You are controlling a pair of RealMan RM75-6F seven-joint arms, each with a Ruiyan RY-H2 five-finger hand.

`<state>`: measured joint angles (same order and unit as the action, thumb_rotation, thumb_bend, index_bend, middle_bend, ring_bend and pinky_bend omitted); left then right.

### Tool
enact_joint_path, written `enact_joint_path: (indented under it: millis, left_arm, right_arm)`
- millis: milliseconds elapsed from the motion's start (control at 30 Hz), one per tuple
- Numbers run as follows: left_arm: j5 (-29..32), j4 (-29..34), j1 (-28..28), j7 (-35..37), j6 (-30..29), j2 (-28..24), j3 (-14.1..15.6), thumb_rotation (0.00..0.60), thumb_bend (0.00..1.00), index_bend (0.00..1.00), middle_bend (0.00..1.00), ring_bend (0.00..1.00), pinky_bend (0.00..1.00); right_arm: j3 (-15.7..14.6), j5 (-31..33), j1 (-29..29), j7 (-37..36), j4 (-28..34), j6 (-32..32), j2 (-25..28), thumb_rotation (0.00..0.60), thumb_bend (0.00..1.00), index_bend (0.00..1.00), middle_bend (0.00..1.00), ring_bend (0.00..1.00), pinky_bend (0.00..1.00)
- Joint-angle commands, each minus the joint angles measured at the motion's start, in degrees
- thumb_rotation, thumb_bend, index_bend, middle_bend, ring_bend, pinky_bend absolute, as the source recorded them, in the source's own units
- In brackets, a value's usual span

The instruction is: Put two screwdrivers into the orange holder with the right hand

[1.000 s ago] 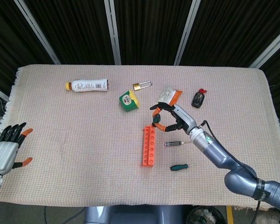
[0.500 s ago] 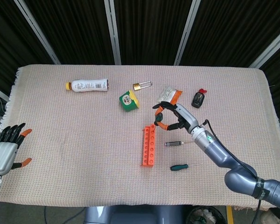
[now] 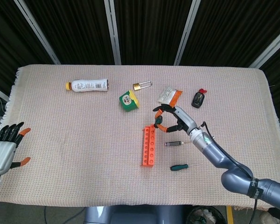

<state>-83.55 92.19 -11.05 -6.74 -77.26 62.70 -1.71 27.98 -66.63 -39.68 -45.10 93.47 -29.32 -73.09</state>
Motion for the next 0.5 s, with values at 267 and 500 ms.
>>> enact_joint_path:
  millis: [267, 500]
  left_arm:
    - [-0.1, -0.1, -0.2, 0.0, 0.3, 0.1, 0.0, 0.6, 0.14, 0.14, 0.0, 0.0, 0.0]
    - [-0.1, -0.2, -0.3, 0.1, 0.3, 0.1, 0.1, 0.6, 0.14, 0.14, 0.0, 0.0, 0.0]
  right_arm:
    - [-3.5, -2.5, 0.0, 3.1, -2.3, -4.3, -2.8, 0.6, 0.52, 0.59, 0.23, 0.0, 0.0]
    - [-5.7, -3.6, -0.1, 4.8, -3.3, -5.8, -4.3, 0.6, 0.52, 0.59, 0.23, 0.0, 0.0]
